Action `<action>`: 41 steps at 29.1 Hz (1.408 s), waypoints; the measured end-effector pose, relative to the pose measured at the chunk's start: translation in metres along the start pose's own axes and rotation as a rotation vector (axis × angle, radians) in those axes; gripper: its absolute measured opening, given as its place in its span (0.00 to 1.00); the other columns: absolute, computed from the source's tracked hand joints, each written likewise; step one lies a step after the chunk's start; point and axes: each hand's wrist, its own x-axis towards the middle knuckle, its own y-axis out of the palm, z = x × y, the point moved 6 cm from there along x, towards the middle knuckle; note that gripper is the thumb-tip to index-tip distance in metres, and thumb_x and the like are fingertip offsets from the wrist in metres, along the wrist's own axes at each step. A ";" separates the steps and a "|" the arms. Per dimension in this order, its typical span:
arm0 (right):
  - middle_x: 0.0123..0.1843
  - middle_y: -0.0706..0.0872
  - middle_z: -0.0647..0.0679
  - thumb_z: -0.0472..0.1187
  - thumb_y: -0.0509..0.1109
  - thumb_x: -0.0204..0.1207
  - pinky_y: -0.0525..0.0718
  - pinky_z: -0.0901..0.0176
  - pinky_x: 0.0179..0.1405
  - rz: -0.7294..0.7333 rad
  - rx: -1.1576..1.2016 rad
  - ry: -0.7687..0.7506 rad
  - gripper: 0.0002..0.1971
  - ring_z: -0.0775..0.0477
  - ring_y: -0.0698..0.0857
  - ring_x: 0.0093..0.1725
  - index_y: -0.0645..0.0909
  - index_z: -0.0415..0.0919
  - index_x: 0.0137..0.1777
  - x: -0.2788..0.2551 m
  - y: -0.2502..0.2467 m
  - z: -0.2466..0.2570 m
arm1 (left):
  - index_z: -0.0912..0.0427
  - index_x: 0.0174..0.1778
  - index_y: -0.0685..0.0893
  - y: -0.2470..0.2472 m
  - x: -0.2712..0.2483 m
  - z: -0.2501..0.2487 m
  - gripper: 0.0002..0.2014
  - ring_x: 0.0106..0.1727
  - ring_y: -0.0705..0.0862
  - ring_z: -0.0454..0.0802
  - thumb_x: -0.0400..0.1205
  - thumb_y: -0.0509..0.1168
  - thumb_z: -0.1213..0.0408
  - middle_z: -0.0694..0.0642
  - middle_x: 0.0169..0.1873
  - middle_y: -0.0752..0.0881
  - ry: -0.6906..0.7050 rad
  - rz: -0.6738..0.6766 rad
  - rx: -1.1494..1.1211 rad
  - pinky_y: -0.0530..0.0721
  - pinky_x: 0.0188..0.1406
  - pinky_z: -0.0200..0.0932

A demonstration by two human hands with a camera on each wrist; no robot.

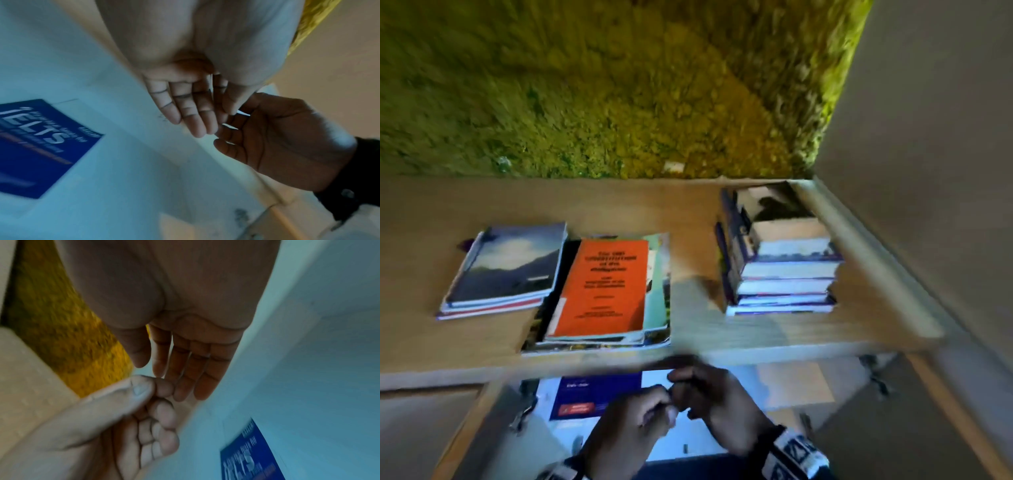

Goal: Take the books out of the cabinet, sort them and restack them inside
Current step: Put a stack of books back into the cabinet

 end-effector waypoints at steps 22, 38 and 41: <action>0.63 0.91 0.41 0.77 0.61 0.74 0.80 0.50 0.45 -0.572 0.517 0.584 0.36 0.35 0.89 0.58 0.87 0.50 0.66 0.061 -0.284 0.036 | 0.54 0.82 0.70 -0.023 0.191 -0.199 0.26 0.74 0.74 0.48 0.91 0.50 0.46 0.52 0.75 0.76 -0.252 0.112 -0.565 0.64 0.60 0.36; 0.63 0.91 0.41 0.84 0.75 0.45 0.81 0.32 0.71 -0.593 0.594 0.508 0.53 0.34 0.90 0.61 0.88 0.49 0.66 -0.003 -0.218 0.017 | 0.52 0.48 0.86 -0.001 0.125 -0.171 0.24 0.44 0.89 0.35 0.82 0.61 0.33 0.48 0.41 0.91 -0.203 0.050 -0.546 0.83 0.59 0.33; 0.54 0.92 0.46 0.86 0.74 0.31 0.87 0.43 0.59 -0.635 0.615 0.452 0.57 0.42 0.90 0.53 0.87 0.46 0.55 -0.032 -0.200 0.010 | 0.53 0.50 0.86 0.011 0.081 -0.162 0.37 0.50 0.86 0.49 0.71 0.59 0.21 0.51 0.45 0.89 -0.189 0.000 -0.521 0.78 0.64 0.53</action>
